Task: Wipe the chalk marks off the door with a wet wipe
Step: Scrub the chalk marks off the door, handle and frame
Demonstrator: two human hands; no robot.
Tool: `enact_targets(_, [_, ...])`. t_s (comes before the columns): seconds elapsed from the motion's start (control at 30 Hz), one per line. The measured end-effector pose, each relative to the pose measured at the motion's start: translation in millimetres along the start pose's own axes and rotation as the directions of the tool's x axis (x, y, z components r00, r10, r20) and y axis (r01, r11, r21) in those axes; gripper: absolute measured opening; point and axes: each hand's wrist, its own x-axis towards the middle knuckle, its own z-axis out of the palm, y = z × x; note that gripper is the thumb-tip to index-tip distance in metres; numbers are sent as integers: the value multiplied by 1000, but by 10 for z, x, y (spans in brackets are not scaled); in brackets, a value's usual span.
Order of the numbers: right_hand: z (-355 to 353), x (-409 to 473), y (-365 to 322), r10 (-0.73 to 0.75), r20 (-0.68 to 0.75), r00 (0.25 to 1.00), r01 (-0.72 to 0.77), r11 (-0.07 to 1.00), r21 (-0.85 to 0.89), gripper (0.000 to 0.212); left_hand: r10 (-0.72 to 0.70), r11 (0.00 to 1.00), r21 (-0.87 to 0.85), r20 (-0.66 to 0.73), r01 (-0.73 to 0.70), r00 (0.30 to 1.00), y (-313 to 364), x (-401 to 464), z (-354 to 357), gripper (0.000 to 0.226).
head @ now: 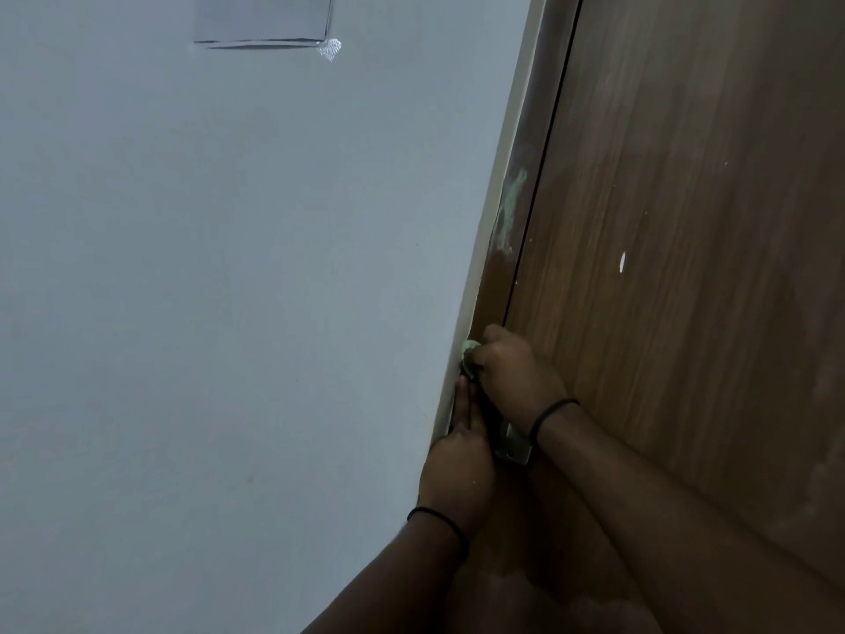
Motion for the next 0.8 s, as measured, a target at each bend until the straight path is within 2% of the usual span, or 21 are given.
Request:
enact_targets(0.1, [-77, -42, 39, -55, 68, 996, 55, 998, -5, 20, -22, 998, -51, -11, 21, 1000, 13, -13, -33, 82])
enact_targets(0.17, [-115, -89, 65, -65, 40, 997, 65, 998, 8, 17, 6, 994, -107, -29, -9, 1000, 26, -50, -77, 81])
enact_targets(0.27, [-229, -19, 126, -27, -107, 994, 31, 999, 31, 13, 131, 977, -159, -86, -143, 988, 78, -88, -164, 81])
enact_targets(0.37, [-407, 313, 255, 77, -319, 945, -48, 994, 98, 14, 186, 968, -136, -174, -211, 967, 189, 113, -321, 81])
enact_targets(0.47, [-542, 629, 297, 149, -405, 902, -128, 989, 80, 14, 140, 980, -107, -211, -166, 967, 321, 381, -470, 80])
enact_targets(0.53, [-521, 658, 221, 71, -422, 904, -84, 996, -13, 11, 112, 985, -105, -203, -135, 973, 353, 466, -485, 83])
enact_targets(0.63, [-445, 534, 203, -33, -358, 933, 10, 998, -67, 6, 122, 989, -56, -165, -133, 979, 332, 494, -436, 89])
enact_targets(0.7, [-480, 531, 277, -60, -353, 934, 41, 997, -62, 8, 98, 994, -38, -141, -104, 985, 339, 522, -467, 85])
enact_targets(0.8, [-583, 735, 326, 20, -480, 877, -5, 999, 32, 20, 86, 996, 2, -90, -86, 992, 368, 563, -516, 83])
